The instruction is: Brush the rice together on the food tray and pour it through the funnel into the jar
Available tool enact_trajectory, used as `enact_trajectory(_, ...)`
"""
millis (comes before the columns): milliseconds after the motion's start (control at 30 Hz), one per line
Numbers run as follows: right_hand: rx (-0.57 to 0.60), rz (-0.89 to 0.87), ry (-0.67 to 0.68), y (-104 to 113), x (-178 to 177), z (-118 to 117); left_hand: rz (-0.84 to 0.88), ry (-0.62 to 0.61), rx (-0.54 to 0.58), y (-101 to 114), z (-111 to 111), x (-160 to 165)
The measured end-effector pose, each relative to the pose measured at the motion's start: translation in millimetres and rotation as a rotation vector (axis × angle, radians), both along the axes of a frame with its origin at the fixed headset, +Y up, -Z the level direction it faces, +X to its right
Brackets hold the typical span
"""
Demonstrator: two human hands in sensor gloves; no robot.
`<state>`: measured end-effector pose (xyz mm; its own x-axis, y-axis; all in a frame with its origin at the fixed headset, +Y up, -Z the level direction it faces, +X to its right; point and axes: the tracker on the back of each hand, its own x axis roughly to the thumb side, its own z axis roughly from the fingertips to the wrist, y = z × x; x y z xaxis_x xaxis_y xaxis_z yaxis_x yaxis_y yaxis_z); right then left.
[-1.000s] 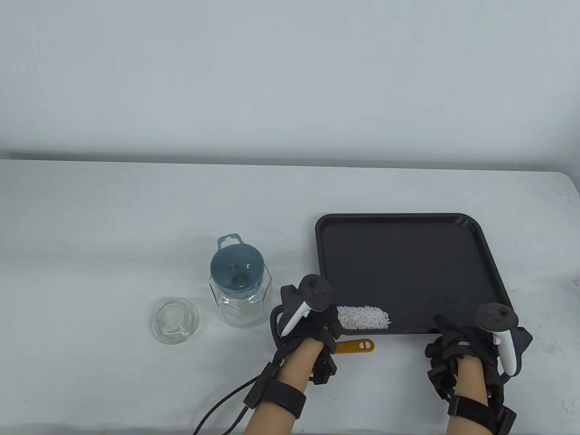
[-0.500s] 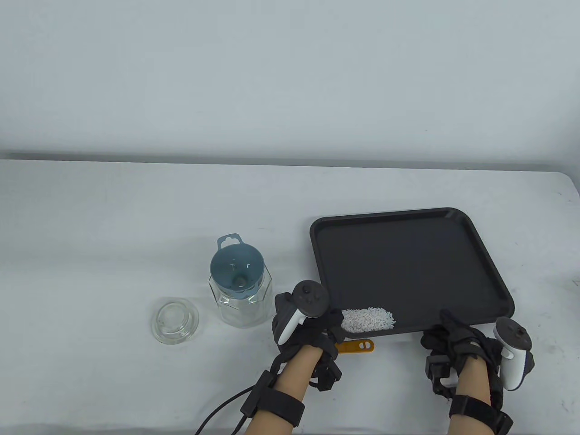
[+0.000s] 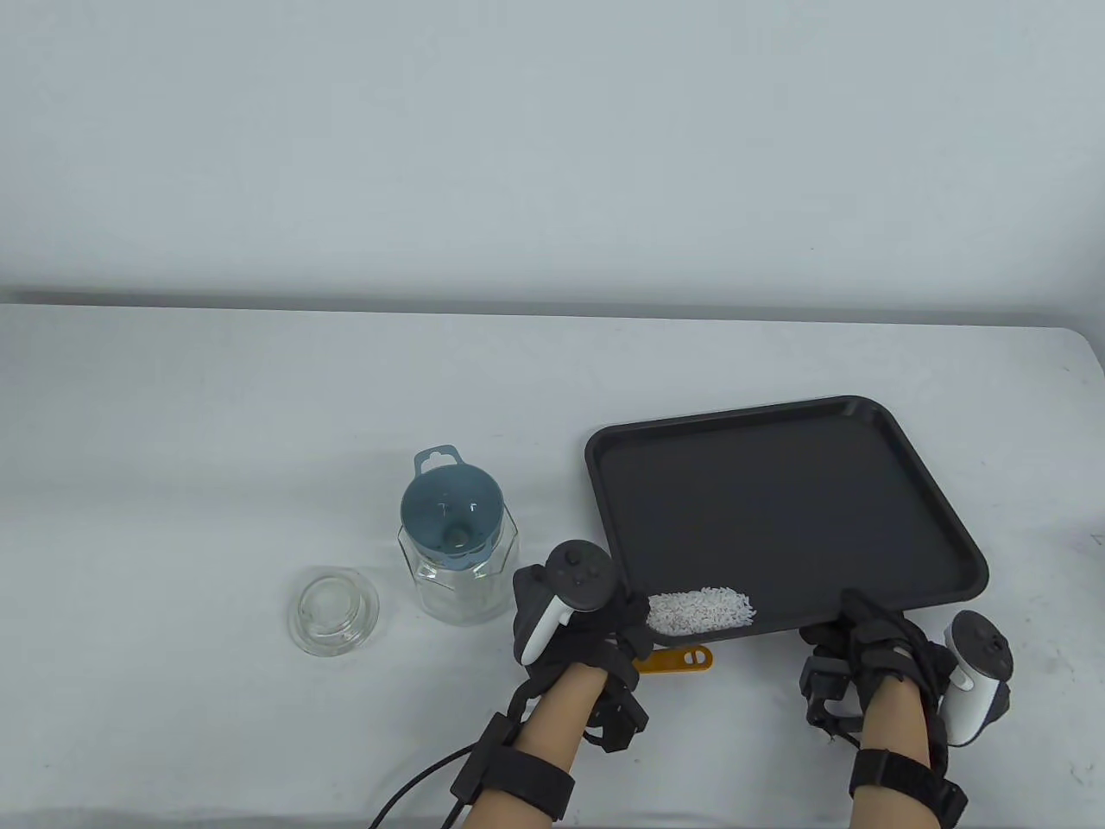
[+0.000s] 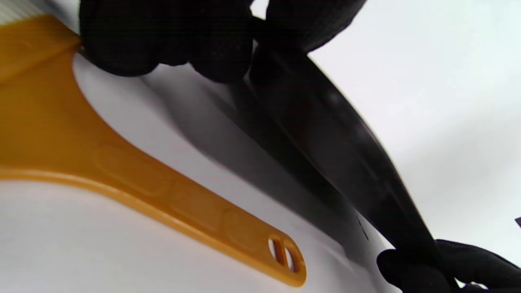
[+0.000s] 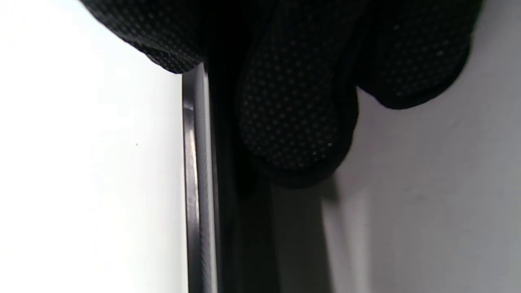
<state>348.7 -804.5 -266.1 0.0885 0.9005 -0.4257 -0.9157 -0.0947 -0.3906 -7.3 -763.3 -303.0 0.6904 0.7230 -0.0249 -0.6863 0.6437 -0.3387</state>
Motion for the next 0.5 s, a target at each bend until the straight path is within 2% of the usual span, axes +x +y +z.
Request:
enact_trajectory(133,0.048,0.014,-0.034,4.1,-0.8,-2.0,0.042,0.028,0.034,0.8,-0.5,-5.6)
enact_trajectory(233,0.082,-0.001,-0.028,6.9,-1.7,-2.9,0.076,0.035,0.019,0.1,-1.2,-7.8)
enact_trajectory(500,0.218,0.014,-0.006,28.5,-4.7,-5.6,0.220,0.078,0.089,8.7,-1.6,-12.3)
